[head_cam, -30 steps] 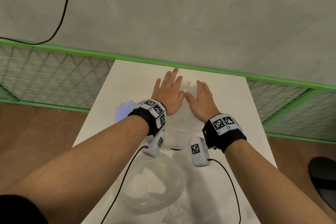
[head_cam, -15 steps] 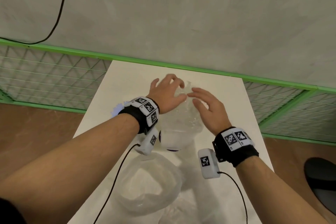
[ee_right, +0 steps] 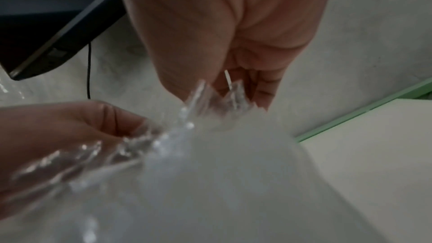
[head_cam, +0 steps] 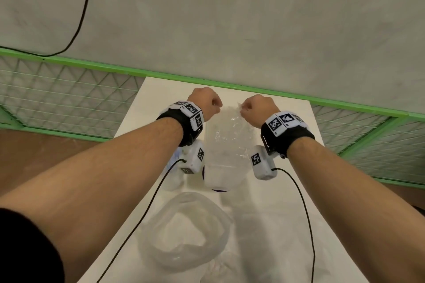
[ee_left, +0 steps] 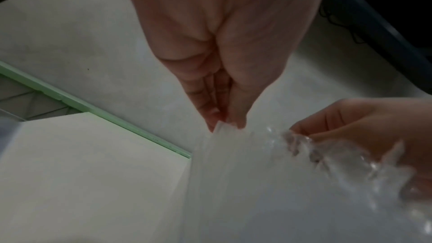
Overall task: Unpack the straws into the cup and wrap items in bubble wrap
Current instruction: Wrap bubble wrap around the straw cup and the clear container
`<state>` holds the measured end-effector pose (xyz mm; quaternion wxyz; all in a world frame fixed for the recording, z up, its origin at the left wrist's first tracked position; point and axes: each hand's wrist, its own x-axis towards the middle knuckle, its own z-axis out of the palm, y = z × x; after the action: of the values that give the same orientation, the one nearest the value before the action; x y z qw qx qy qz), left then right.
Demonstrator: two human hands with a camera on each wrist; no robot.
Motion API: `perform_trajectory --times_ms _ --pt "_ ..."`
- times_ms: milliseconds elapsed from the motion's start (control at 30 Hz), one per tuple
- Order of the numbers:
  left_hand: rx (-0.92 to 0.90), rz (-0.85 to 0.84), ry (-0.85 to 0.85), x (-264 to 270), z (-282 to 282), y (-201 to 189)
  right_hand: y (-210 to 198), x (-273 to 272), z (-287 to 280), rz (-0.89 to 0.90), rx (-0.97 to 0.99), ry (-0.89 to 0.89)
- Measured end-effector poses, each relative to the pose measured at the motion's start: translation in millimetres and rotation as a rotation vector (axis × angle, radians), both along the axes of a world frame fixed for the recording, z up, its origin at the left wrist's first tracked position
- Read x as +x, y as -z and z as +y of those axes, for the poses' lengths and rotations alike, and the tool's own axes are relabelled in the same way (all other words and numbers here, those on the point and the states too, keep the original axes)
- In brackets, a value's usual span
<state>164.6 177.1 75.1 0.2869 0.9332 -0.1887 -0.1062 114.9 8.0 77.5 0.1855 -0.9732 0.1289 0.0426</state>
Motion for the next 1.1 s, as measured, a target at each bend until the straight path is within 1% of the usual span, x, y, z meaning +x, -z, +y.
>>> perform_trajectory --times_ms 67,133,200,233,333,433,500,567,667,700,767,833,900,1000,1067,1100 --pt "-0.065 -0.029 0.004 1 -2 -4 -6 2 2 -0.055 0.007 -0.005" --pt "-0.117 -0.069 -0.005 2 -6 -10 -15 2 5 -0.164 0.005 -0.037" --pt "-0.1 -0.11 0.003 2 -8 -12 -21 2 8 -0.258 -0.003 -0.078" --pt "-0.062 -0.122 0.022 1 -8 -11 -20 1 10 -0.262 -0.008 -0.095" --pt "0.1 -0.152 0.124 -4 -10 0 -6 -8 13 -0.176 -0.048 -0.172" --pt "0.204 -0.189 0.213 -9 -8 8 6 -18 10 -0.048 0.002 -0.223" --pt "0.265 -0.183 0.27 -13 -5 8 7 -22 6 0.043 0.028 -0.257" --pt "0.346 -0.162 0.263 -15 -3 4 8 -28 0 0.06 0.025 -0.275" --pt "0.402 -0.208 0.206 -18 2 0 17 -46 -6 0.04 -0.072 -0.332" --pt "0.396 -0.217 0.225 -21 3 2 22 -52 -6 0.058 -0.098 -0.356" --pt "0.421 -0.207 0.337 -31 4 8 31 -61 -6 0.071 -0.095 -0.363" --pt "0.441 -0.167 0.409 -43 3 18 38 -59 -4 -0.002 -0.062 -0.315" --pt "0.434 -0.141 0.384 -51 2 23 40 -56 1 -0.13 -0.005 -0.246" --pt "0.392 -0.176 0.309 -62 8 22 36 -61 6 -0.274 0.106 -0.148" --pt "0.339 -0.193 0.328 -74 15 23 32 -75 8 -0.317 0.15 -0.144" --pt "0.325 -0.181 0.358 -81 19 26 30 -83 9 -0.302 0.14 -0.17"
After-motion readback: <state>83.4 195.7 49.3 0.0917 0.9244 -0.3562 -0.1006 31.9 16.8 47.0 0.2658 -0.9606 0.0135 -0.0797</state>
